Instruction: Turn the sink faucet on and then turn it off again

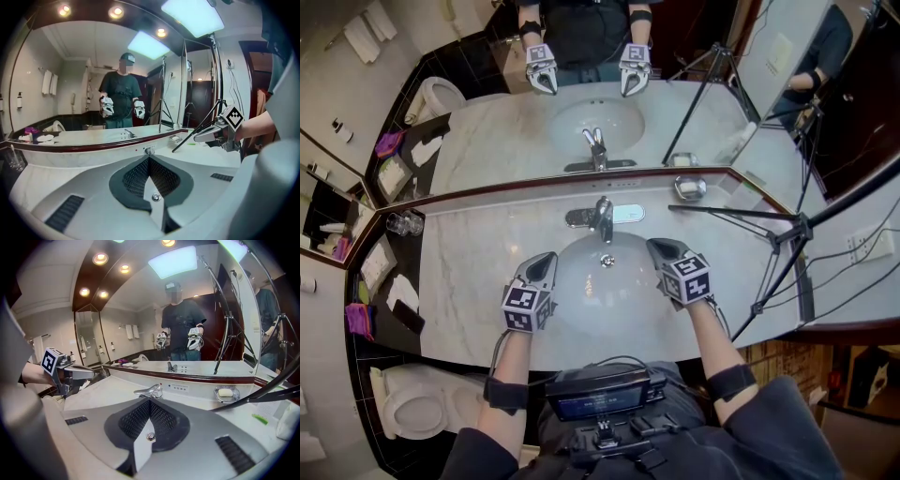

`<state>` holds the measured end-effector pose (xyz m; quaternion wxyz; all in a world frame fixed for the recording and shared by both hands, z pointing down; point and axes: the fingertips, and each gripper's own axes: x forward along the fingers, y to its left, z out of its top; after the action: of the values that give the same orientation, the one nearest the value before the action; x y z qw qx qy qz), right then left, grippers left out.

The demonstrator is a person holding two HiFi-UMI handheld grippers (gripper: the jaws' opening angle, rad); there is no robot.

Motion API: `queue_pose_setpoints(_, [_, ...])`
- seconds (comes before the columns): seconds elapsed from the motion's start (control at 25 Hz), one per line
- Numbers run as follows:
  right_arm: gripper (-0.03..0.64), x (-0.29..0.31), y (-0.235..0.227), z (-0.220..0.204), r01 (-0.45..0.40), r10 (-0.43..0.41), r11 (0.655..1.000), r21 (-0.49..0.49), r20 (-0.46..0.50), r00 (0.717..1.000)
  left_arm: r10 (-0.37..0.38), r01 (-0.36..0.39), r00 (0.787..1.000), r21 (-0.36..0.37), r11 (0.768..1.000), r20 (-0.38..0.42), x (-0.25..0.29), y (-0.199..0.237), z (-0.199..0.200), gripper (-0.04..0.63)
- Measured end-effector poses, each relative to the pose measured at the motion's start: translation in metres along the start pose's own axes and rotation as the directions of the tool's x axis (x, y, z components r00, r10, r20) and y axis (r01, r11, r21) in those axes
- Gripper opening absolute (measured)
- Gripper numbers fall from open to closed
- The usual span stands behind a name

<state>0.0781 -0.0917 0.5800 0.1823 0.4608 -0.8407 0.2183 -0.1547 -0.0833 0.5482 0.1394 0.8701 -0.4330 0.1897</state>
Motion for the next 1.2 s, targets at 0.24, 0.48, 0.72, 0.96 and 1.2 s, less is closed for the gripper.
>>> queue_pose_setpoints(0.24, [0.021,0.005,0.001,0.001,0.031,-0.033,0.993,-0.115,-0.012,0.999,0.015,-0.015,1.0,-0.001,1.0,0.002,0.0,0.001,0.002,0.0])
queue_pose_setpoints(0.48, [0.075,0.033,0.012,0.001,0.037,-0.085,0.863,-0.505,-0.071,0.994,0.039,-0.039,0.999,-0.019,0.999,0.0,-0.002,0.008,0.001,0.0])
queue_pose_setpoints(0.72, [0.204,0.073,0.022,0.0,-0.013,-0.095,0.7,-0.714,-0.111,0.989,0.054,-0.054,0.998,-0.017,0.998,-0.01,-0.002,0.015,-0.002,0.0])
queue_pose_setpoints(0.96, [0.268,0.113,0.021,0.009,-0.028,-0.117,0.564,-0.825,-0.113,0.987,0.072,-0.073,0.997,-0.012,0.997,-0.02,0.006,0.025,-0.002,0.0])
queue_pose_setpoints(1.2, [0.27,0.147,0.028,0.006,-0.085,-0.126,0.447,-0.891,-0.156,0.98,0.074,-0.074,0.997,-0.014,0.997,-0.014,0.013,0.03,0.003,0.0])
